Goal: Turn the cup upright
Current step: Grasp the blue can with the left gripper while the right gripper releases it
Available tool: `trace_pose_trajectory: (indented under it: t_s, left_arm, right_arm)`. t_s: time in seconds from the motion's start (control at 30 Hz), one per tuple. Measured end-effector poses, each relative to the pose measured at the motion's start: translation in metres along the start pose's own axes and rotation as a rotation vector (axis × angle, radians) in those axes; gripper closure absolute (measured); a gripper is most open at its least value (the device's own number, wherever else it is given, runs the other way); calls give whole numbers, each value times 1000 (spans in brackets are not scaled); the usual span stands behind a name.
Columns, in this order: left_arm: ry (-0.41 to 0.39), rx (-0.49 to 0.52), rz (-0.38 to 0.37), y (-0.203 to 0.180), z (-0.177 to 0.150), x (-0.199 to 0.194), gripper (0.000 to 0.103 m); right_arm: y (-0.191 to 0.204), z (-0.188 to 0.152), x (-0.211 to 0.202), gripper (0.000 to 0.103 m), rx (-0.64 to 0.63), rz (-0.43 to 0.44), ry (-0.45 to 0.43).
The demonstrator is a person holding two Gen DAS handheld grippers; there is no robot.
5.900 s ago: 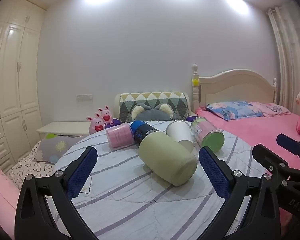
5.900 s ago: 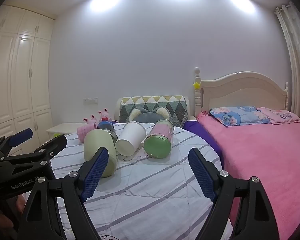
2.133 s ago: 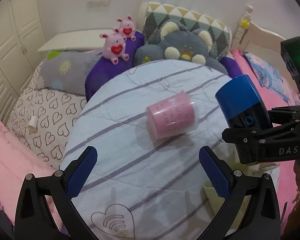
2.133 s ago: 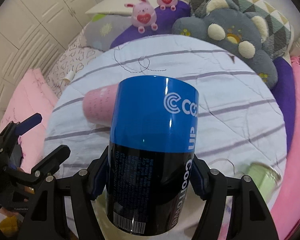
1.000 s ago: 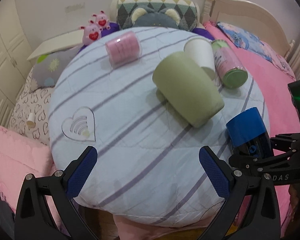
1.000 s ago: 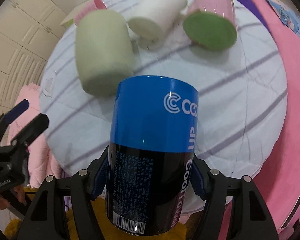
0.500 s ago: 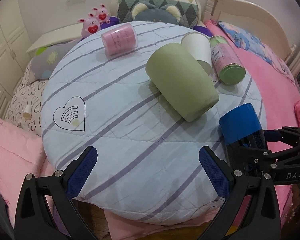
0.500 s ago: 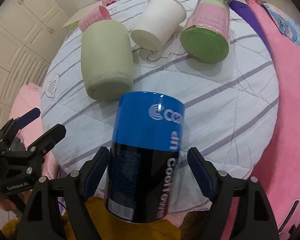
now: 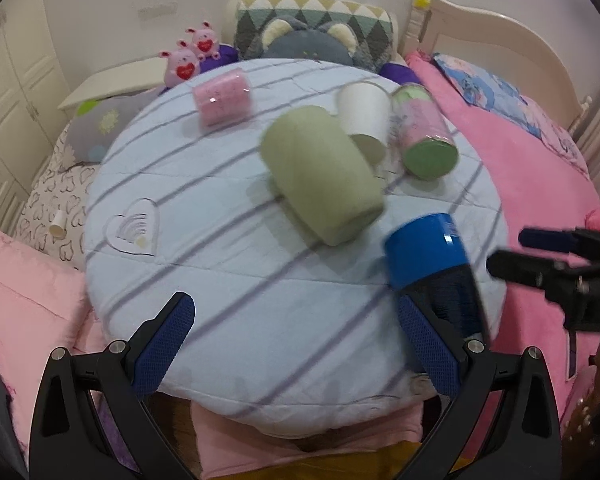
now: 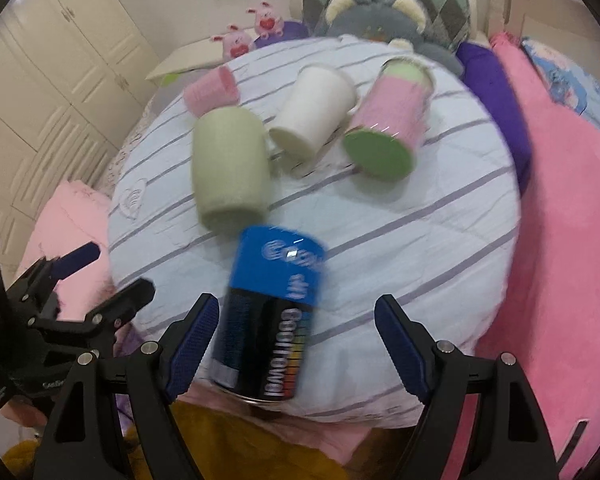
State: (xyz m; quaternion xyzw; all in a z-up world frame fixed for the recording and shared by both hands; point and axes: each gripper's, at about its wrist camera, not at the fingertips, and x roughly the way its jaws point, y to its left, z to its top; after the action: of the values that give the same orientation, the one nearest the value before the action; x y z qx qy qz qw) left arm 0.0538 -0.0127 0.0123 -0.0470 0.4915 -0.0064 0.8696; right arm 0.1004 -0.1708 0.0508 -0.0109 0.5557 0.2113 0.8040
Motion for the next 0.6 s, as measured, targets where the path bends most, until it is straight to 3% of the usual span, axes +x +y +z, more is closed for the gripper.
trace_pose_trajectory:
  t_s: [0.23, 0.6]
  left_arm:
    - [70, -49, -16, -41, 8, 16, 0]
    - [120, -67, 157, -86, 19, 41, 0]
  right_arm:
    - [-38, 4, -8, 22, -50, 3, -19]
    - [-81, 12, 5, 22, -109, 91, -24]
